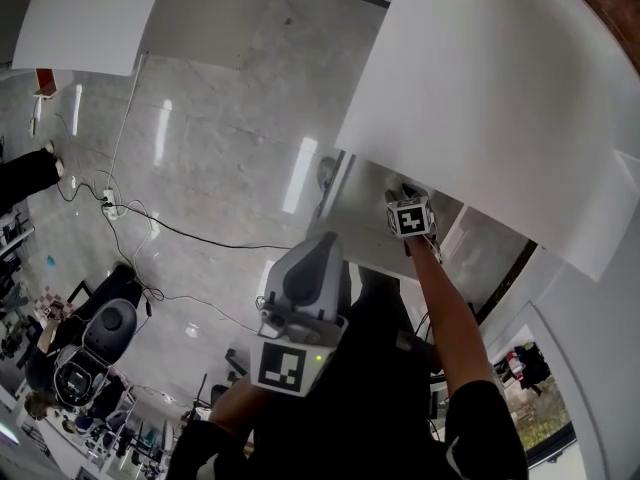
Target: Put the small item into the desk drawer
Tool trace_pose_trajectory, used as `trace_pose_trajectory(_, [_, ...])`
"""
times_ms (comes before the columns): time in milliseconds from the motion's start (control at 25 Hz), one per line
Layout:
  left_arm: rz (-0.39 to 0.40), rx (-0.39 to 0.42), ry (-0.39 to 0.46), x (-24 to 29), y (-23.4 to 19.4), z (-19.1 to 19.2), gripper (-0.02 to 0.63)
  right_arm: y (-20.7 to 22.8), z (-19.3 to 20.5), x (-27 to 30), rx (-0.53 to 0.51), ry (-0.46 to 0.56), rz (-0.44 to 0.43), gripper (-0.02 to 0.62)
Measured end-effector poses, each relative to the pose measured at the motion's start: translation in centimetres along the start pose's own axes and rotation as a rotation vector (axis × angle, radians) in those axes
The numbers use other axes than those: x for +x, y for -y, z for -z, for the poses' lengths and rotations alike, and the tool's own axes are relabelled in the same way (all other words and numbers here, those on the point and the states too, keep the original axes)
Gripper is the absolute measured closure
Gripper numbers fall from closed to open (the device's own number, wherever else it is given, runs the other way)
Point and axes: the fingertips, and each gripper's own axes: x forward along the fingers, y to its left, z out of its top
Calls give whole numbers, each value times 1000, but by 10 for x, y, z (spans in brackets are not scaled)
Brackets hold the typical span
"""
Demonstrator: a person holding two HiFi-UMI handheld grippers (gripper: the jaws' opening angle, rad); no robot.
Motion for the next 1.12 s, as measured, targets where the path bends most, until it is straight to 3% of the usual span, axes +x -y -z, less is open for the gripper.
trace_pose_trajectory(560, [4, -1, 68, -29, 25, -18, 582, -14, 6, -32, -28, 24, -30, 407])
trace_pose_trajectory(1120, [30, 74, 201, -92, 89, -58, 582, -41, 10, -139, -115, 151, -97, 535])
